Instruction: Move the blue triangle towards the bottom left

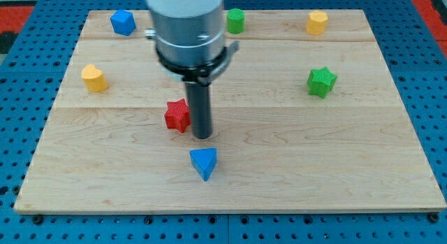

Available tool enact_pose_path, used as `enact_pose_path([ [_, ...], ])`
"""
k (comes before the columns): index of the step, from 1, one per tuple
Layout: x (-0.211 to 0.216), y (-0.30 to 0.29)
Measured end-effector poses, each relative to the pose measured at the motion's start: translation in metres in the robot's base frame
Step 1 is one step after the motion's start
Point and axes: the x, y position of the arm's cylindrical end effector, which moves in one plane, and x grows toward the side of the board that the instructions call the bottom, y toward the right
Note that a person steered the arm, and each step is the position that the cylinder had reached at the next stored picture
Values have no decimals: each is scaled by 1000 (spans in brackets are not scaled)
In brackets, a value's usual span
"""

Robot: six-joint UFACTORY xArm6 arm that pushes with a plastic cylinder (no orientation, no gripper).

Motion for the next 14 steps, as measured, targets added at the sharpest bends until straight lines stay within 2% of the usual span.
enact_pose_path([
  [1,-9,32],
  [2,-10,40],
  [5,-5,33],
  [6,1,11],
  [7,5,-43],
  [8,25,-65],
  [9,18,24],
  [10,29,80],
  [11,74,44],
  [12,55,-9],
  [13,39,-10],
  [14,39,-87],
])
